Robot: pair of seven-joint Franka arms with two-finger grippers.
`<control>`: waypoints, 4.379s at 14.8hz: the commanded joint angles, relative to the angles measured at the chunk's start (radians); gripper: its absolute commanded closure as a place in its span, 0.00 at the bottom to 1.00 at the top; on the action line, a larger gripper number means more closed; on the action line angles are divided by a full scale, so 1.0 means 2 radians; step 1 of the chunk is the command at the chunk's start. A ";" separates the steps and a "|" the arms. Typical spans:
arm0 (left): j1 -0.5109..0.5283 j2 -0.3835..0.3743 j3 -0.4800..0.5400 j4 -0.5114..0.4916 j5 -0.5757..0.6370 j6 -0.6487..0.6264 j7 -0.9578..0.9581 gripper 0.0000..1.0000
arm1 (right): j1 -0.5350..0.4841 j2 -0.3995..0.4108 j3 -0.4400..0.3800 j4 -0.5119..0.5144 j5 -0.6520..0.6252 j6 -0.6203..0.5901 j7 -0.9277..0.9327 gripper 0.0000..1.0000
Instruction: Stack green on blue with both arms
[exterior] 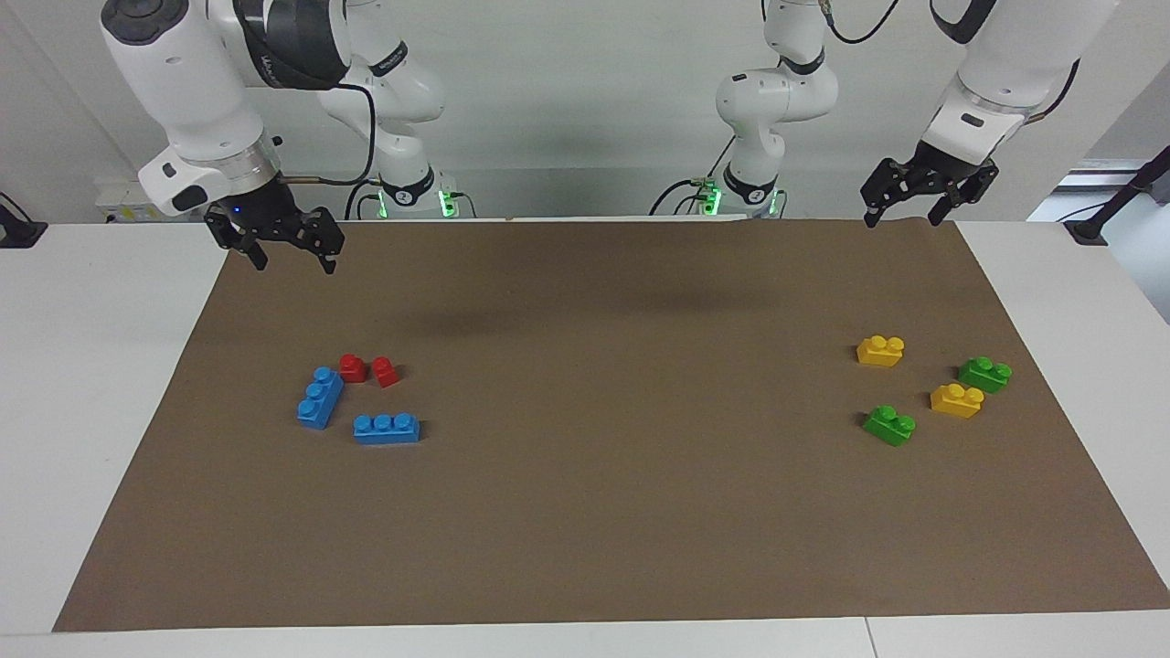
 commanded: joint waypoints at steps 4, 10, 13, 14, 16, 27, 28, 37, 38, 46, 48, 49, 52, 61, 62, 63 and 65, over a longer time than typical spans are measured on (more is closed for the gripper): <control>-0.003 0.000 0.005 0.006 -0.005 -0.006 0.009 0.00 | -0.002 -0.005 0.002 -0.005 -0.001 -0.001 0.009 0.00; -0.004 0.000 0.005 0.006 -0.005 -0.005 0.008 0.00 | -0.003 -0.005 0.002 -0.005 -0.001 -0.002 0.007 0.00; -0.003 -0.001 0.006 0.005 -0.005 -0.005 0.005 0.00 | -0.004 -0.005 0.002 -0.005 -0.002 -0.001 0.003 0.00; -0.002 0.000 0.006 0.005 -0.005 -0.006 0.006 0.00 | -0.004 -0.005 0.002 -0.005 -0.001 -0.001 0.002 0.00; -0.002 0.000 0.005 0.005 -0.006 -0.008 0.003 0.00 | -0.004 -0.005 0.002 -0.005 -0.001 -0.002 0.002 0.00; -0.001 -0.005 0.003 -0.002 -0.006 -0.005 -0.022 0.00 | 0.002 -0.005 0.002 -0.006 -0.001 -0.001 0.006 0.00; 0.000 -0.005 0.003 -0.005 -0.006 -0.002 -0.040 0.00 | 0.002 -0.005 0.002 -0.007 -0.001 -0.001 0.004 0.00; 0.004 -0.026 0.005 -0.084 -0.006 0.081 -0.203 0.00 | -0.006 0.019 0.002 0.003 0.003 0.026 0.010 0.00; 0.004 -0.022 0.006 -0.086 -0.006 0.084 -0.222 0.00 | -0.008 0.029 0.002 0.012 0.003 0.034 0.010 0.00; 0.032 0.030 0.006 -0.101 -0.012 0.160 -0.285 0.00 | -0.021 0.161 -0.001 0.127 0.036 0.088 0.216 0.00; 0.034 0.048 0.007 -0.098 -0.016 0.179 -0.297 0.00 | -0.022 0.178 -0.003 0.127 0.076 0.096 0.300 0.00; 0.034 0.057 0.007 -0.098 -0.016 0.192 -0.316 0.00 | -0.022 0.182 -0.003 0.127 0.091 0.096 0.345 0.00; 0.034 0.084 0.007 -0.091 -0.016 0.227 -0.370 0.00 | -0.022 0.183 -0.002 0.119 0.128 0.101 0.479 0.00; 0.041 0.159 0.008 -0.065 -0.016 0.264 -0.412 0.00 | -0.047 0.195 -0.004 0.053 0.182 0.125 0.563 0.00; 0.042 0.168 0.008 -0.057 -0.016 0.260 -0.413 0.00 | -0.050 0.196 -0.004 0.048 0.188 0.125 0.564 0.00; 0.042 0.176 0.009 -0.051 -0.016 0.259 -0.414 0.00 | -0.051 0.200 -0.004 0.046 0.190 0.125 0.564 0.00; 0.041 0.199 0.009 -0.037 -0.015 0.259 -0.417 0.00 | -0.051 0.212 -0.004 0.046 0.191 0.123 0.564 0.00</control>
